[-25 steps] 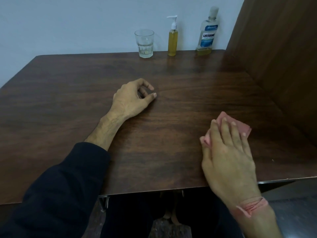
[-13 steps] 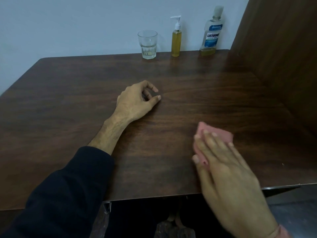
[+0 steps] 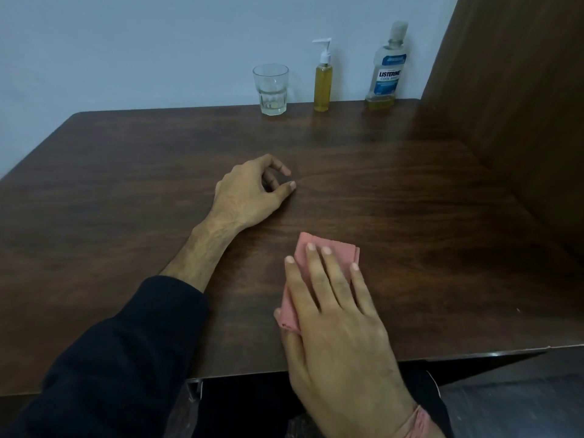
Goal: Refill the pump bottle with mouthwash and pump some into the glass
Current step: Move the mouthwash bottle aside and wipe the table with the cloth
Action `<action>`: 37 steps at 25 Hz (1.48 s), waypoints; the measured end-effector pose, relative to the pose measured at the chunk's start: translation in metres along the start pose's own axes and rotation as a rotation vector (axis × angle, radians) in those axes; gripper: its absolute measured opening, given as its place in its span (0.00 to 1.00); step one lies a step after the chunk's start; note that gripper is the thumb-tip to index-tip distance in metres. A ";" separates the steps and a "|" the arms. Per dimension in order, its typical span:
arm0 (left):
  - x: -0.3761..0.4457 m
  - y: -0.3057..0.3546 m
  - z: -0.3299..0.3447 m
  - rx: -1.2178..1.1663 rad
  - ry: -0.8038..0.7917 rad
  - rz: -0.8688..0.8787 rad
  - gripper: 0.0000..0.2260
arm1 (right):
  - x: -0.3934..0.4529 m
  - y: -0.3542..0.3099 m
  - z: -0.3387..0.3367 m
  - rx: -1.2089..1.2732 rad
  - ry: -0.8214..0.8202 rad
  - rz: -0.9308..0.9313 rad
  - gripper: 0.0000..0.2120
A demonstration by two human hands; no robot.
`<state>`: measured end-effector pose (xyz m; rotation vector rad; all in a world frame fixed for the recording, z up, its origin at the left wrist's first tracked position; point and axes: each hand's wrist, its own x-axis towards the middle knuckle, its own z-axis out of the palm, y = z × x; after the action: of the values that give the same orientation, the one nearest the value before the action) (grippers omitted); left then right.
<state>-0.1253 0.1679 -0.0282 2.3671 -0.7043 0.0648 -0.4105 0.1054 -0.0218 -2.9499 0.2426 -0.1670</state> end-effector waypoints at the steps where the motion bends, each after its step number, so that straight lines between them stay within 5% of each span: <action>1: 0.000 0.000 0.000 -0.004 -0.005 -0.002 0.09 | -0.002 0.003 0.000 0.006 0.018 0.000 0.35; 10: 0.001 -0.001 0.000 0.012 0.017 0.006 0.09 | 0.013 0.051 -0.019 0.082 0.018 0.142 0.33; 16: 0.001 0.001 0.002 0.013 0.000 -0.005 0.09 | 0.004 0.070 -0.028 0.061 0.009 0.331 0.43; 22: 0.002 0.001 0.004 0.004 0.016 -0.011 0.09 | -0.001 -0.005 -0.009 0.016 -0.074 -0.050 0.43; 27: 0.001 0.002 0.002 -0.004 0.010 -0.001 0.09 | -0.006 -0.009 -0.006 -0.039 0.007 -0.117 0.38; 33: -0.001 0.006 0.000 -0.014 0.012 0.018 0.11 | 0.009 0.106 -0.045 -0.078 -0.070 0.251 0.37; 37: -0.001 0.007 -0.001 -0.032 0.015 0.013 0.12 | 0.035 0.097 -0.035 -0.070 -0.006 0.383 0.37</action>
<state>-0.1297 0.1648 -0.0237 2.3294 -0.7084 0.0758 -0.3958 -0.0010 -0.0020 -2.9007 0.8167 -0.0981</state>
